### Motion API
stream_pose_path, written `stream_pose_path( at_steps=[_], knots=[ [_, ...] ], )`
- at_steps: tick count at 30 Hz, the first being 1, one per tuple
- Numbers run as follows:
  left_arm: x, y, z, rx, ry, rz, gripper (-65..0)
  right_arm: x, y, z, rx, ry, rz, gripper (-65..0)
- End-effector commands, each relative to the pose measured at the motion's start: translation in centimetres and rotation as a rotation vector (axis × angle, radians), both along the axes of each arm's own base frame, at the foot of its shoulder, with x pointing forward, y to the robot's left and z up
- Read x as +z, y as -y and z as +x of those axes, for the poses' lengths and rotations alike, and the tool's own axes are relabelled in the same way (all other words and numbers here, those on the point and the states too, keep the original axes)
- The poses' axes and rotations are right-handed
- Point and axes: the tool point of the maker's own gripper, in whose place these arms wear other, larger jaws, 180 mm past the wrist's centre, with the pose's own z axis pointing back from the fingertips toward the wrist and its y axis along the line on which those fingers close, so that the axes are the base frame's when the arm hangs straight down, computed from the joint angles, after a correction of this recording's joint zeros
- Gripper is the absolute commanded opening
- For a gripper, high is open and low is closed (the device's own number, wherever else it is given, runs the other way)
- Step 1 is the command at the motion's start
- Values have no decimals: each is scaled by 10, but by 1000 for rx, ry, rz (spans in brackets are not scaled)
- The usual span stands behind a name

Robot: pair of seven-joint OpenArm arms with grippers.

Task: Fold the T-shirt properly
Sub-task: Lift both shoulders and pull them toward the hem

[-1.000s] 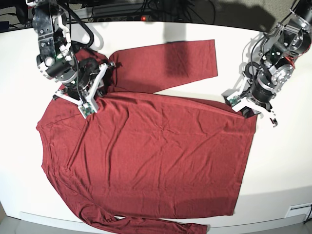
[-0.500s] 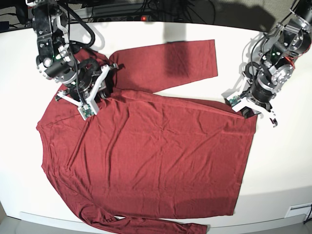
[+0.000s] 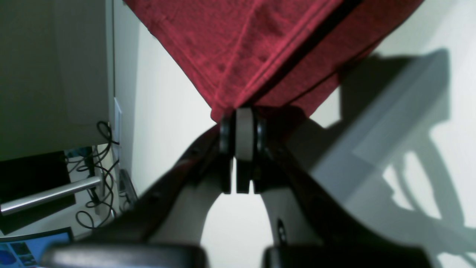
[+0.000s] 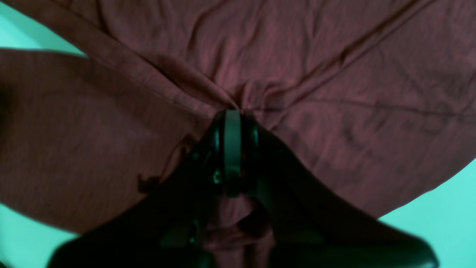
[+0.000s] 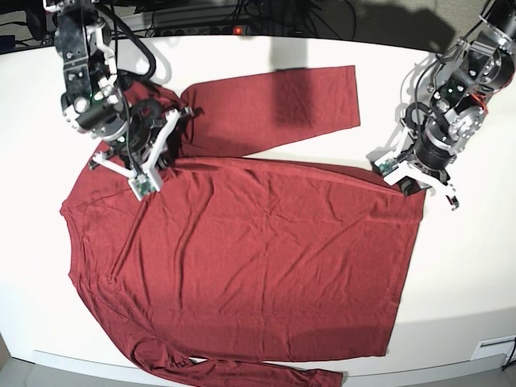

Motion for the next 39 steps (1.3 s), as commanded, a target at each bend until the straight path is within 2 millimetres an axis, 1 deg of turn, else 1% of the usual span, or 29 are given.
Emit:
stream_pose_path(
  at_steps=[1,5,12,16,20,22,25,29,34,39],
  knots=[
    [14,-4,10,4,46,1,-650,13,2,11,-3,51,2,-650],
    [14,-4,10,7,42,-7,-650,18,1,17,-3,66,8,-650],
    [15,-4,11,6,47,-4,-650,33,2,35,-4,113,6,-650],
    [22,-6,17,23,81,-10,-650,36,3,39,-11,130,2,-650],
    [26,-6,22,24,94,-11,-650,32,7,45,-26,132,4,-650],
    [27,-6,22,24,96,-12,-650,30,11,50,-36,128,3,-650],
    [29,-5,25,26,100,-19,-650,33,15,63,-49,137,2,-650],
    [39,-4,36,29,125,-39,-650,36,22,81,-69,148,6,-650],
    [56,5,52,39,155,-111,-650,30,34,99,-104,133,7,-650],
    [66,30,62,25,176,-219,-650,25,42,114,-116,122,15,-650]
  ],
)
